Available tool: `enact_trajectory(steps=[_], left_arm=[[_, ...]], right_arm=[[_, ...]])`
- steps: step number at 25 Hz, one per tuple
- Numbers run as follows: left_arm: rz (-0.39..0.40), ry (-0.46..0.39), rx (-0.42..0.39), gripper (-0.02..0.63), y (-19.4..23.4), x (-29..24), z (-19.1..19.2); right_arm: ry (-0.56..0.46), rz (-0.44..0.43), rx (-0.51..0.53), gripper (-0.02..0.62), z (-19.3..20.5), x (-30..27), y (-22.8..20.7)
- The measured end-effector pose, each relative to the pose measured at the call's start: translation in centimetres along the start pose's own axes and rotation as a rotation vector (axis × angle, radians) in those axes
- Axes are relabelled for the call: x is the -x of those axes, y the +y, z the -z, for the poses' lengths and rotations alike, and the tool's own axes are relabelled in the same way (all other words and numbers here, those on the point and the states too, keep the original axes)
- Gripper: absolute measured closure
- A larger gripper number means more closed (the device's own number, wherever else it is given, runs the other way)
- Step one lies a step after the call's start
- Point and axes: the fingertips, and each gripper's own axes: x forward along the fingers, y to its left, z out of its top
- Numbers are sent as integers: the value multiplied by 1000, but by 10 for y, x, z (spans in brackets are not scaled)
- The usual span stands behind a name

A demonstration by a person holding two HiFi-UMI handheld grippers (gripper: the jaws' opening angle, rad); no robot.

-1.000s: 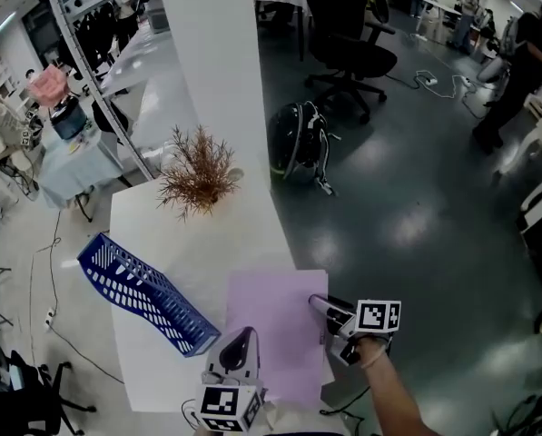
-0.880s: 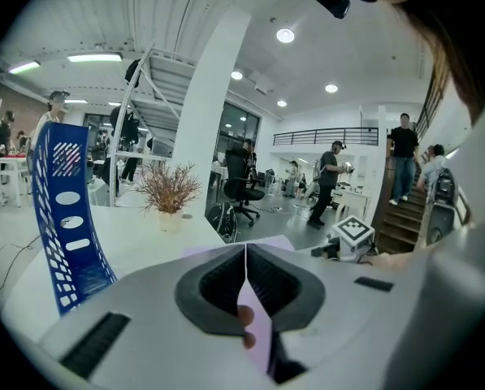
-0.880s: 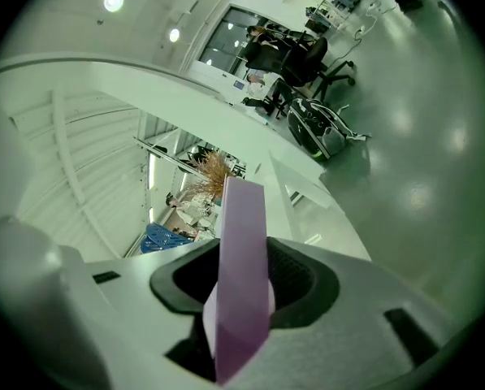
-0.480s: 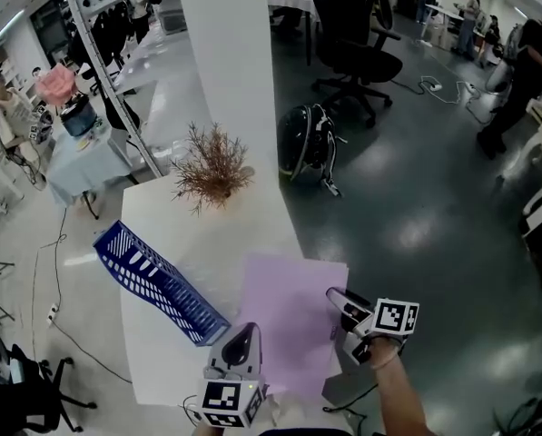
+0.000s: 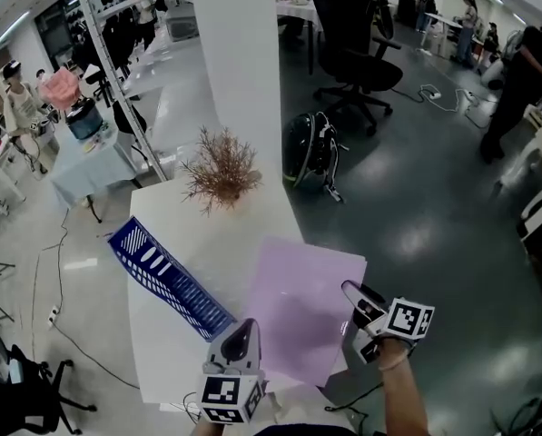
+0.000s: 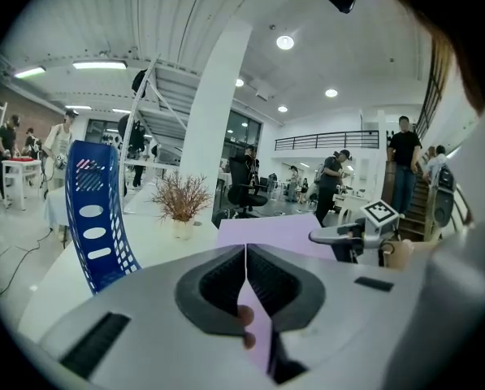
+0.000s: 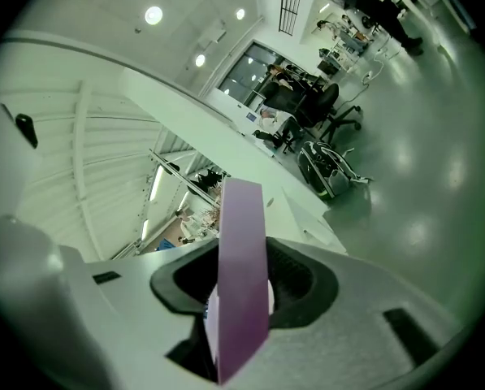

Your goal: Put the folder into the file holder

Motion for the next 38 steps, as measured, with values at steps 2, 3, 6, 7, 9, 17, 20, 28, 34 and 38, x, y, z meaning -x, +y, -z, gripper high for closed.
enact_trajectory(steps=[2, 3, 6, 7, 9, 17, 20, 28, 34, 38], left_arm=[[0, -5, 1, 600, 3, 5, -3], [1, -7, 1, 600, 4, 7, -4], [4, -11, 0, 600, 8, 12, -6], [6, -12, -2, 601, 9, 13, -6], [7, -15, -2, 600, 12, 17, -7], [12, -32, -6, 600, 26, 35, -17], [13, -41, -9, 601, 32, 40, -21], [21, -62, -9, 601, 51, 56, -25], [18, -73, -8, 601, 64, 68, -29], [20, -79, -1, 601, 73, 73, -30]], right_arm=[[-20, 6, -1, 428, -2, 5, 7], [-32, 5, -13, 428, -3, 7, 11], [-63, 23, 23, 428, -9, 14, 20], [-74, 32, 39, 428, -12, 17, 23], [-98, 46, 62, 428, -16, 23, 28], [-188, 76, 96, 428, -29, 43, 59], [-215, 88, 117, 428, -33, 47, 68], [-282, 102, 171, 428, -38, 57, 102], [-331, 79, 196, 428, -44, 62, 128], [-355, 104, 241, 430, -48, 69, 142]])
